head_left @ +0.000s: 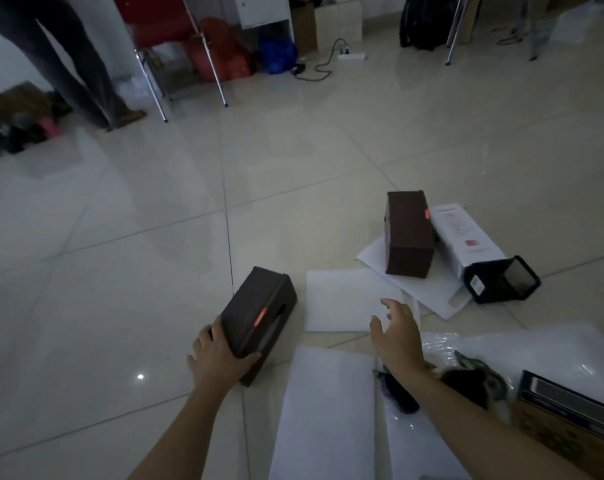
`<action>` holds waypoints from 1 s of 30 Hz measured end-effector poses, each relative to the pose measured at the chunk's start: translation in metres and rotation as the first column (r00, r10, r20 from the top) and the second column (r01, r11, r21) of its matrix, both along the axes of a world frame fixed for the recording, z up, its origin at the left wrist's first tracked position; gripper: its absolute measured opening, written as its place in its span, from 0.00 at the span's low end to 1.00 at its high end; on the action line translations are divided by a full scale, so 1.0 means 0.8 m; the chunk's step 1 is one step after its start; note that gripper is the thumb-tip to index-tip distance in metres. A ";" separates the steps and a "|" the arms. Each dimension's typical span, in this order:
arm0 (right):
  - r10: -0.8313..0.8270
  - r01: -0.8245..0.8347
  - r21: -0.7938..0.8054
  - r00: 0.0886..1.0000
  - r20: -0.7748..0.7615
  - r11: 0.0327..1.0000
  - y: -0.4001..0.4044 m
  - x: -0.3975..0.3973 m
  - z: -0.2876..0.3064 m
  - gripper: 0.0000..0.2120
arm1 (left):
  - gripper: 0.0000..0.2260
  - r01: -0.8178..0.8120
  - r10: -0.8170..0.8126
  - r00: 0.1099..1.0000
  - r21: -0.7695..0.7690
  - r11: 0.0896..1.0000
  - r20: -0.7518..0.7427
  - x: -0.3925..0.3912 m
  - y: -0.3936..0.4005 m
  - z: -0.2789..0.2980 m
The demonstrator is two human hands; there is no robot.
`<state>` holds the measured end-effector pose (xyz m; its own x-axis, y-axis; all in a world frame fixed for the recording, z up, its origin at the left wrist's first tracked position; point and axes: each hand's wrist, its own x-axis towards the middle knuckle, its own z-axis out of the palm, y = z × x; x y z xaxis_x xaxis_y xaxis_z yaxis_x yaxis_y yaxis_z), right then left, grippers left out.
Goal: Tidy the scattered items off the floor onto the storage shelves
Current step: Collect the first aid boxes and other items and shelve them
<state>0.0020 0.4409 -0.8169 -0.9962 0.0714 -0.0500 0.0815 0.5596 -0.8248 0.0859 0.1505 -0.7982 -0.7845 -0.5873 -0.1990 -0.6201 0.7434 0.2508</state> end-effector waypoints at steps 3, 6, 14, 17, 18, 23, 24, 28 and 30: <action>-0.032 0.031 -0.041 0.999 -0.012 0.999 -0.009 0.014 -0.012 0.18 | 0.52 -0.042 0.043 0.999 0.065 0.997 -0.014 0.005 -0.002 0.001; -0.025 0.022 -0.065 0.999 -0.044 0.998 -0.010 0.023 -0.022 0.17 | 0.48 -0.151 0.166 0.985 0.221 0.963 -0.051 0.000 0.003 0.007; -0.115 0.112 -0.032 0.987 -0.112 0.993 0.005 -0.005 -0.026 0.19 | 0.32 -0.211 0.536 0.840 0.855 0.473 -0.089 -0.025 0.044 0.017; -0.060 0.094 0.168 0.979 -0.195 0.981 0.020 -0.046 -0.021 0.21 | 0.29 -0.195 0.550 0.835 0.947 0.254 0.025 -0.039 0.058 0.021; -0.060 0.115 0.242 0.973 -0.224 0.964 0.024 -0.063 -0.017 0.22 | 0.29 -0.180 0.535 0.843 0.966 0.184 0.055 -0.043 0.060 0.024; -0.173 0.208 0.394 0.977 -0.122 0.895 0.034 -0.158 0.015 0.41 | 0.27 -0.110 0.483 0.875 0.988 0.105 0.046 -0.061 0.066 0.047; -0.187 0.196 0.411 0.980 -0.062 0.891 0.036 -0.176 0.018 0.45 | 0.27 -0.105 0.479 0.877 0.988 0.115 0.037 -0.064 0.067 0.050; -0.221 0.150 0.401 0.965 0.138 0.904 0.045 -0.220 0.014 0.46 | 0.26 -0.111 0.482 0.876 0.981 0.159 0.021 -0.074 0.069 0.054; -0.237 0.182 0.380 0.966 0.103 0.907 0.047 -0.221 0.010 0.41 | 0.24 -0.118 0.490 0.871 0.978 0.172 0.018 -0.075 0.071 0.056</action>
<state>-0.1749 0.4783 -0.8091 -0.9400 0.3186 -0.1216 0.3323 0.7751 -0.5374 0.0258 0.2072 -0.7531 -0.7093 -0.3157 -0.6302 -0.5085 -0.3900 0.7677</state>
